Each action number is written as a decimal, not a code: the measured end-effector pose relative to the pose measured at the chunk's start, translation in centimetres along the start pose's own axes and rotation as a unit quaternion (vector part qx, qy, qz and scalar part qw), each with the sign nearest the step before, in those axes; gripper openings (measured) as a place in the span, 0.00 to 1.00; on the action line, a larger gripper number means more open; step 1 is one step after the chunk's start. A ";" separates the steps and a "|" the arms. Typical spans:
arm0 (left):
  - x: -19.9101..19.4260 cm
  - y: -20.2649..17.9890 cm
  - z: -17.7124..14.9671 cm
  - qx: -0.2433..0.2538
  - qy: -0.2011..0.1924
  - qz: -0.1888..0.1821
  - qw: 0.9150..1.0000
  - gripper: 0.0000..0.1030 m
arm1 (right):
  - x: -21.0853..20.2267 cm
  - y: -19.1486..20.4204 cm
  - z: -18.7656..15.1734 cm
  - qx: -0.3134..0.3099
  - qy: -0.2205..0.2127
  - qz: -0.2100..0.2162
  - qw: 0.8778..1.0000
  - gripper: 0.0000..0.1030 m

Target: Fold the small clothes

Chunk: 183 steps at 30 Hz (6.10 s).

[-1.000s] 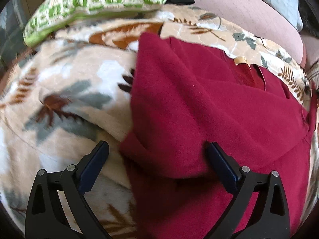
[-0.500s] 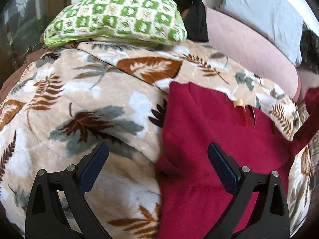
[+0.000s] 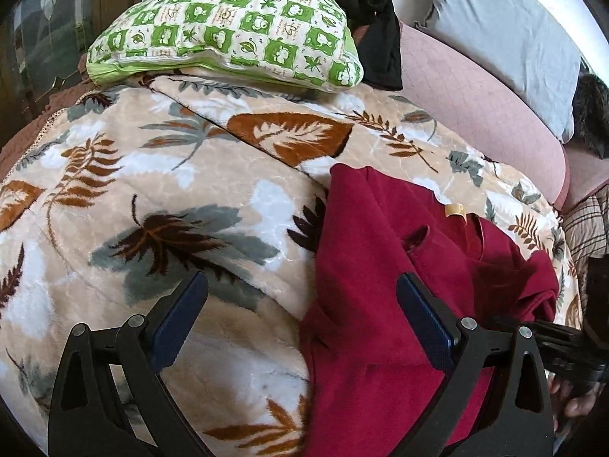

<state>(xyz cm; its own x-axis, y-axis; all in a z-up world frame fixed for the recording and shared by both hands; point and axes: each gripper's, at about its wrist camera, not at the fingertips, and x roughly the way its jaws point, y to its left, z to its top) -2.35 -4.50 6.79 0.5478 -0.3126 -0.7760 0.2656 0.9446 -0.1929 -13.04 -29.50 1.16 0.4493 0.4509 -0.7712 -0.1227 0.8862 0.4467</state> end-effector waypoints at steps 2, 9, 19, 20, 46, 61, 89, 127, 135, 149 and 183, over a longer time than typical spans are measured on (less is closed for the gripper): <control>0.1 -0.3 -0.1 0.000 0.001 -0.004 1.000 0.97 | -1.8 -0.2 -0.7 -0.002 -0.017 0.000 1.000 0.18; 0.5 -3.4 -0.8 0.043 0.000 -0.004 0.999 0.97 | -6.4 -0.8 -3.4 0.028 -0.055 -0.010 0.998 0.39; 4.5 -8.7 1.4 0.065 0.009 -0.011 0.998 0.97 | -10.6 -6.1 -5.8 0.076 -0.080 -0.044 0.993 0.39; 5.4 -9.2 1.7 0.067 0.017 -0.007 0.998 0.97 | -10.8 -6.6 -6.0 0.079 -0.081 -0.042 0.993 0.39; 2.7 -7.4 3.0 0.063 0.037 -0.031 0.997 0.05 | -10.9 -10.1 -5.4 0.051 -0.090 -0.214 0.971 0.40; 10.5 -12.1 2.1 0.142 0.093 0.033 0.985 0.57 | -12.3 -9.4 -5.7 0.050 -0.103 -0.194 0.974 0.43; 8.7 -11.0 2.9 0.100 0.100 -0.024 0.990 0.52 | -11.6 -11.0 -4.6 0.046 -0.101 -0.200 0.973 0.43; 4.7 -4.7 -1.2 0.030 0.097 -0.022 0.995 0.08 | -13.6 -11.9 -6.8 -0.003 -0.097 -0.241 0.966 0.03; 4.5 -5.3 -0.9 0.032 0.098 -0.022 0.994 0.08 | -11.6 -8.9 -4.7 -0.067 -0.124 -0.250 0.958 0.70; 5.0 -4.6 -1.6 0.013 0.103 -0.041 0.994 0.09 | -10.7 -12.5 -9.2 -0.032 -0.020 -0.273 0.961 0.00; 2.9 -6.4 -1.1 0.051 0.044 0.020 0.998 0.36 | -11.0 -9.3 -2.3 0.022 -0.105 -0.217 0.970 0.23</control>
<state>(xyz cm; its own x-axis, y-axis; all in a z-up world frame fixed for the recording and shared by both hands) -3.28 -11.34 5.12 0.4889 -0.2605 -0.8326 0.3266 0.9396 -0.1022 -18.85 -42.50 4.43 0.6209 -0.0001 -0.7839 0.1540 0.9805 0.1219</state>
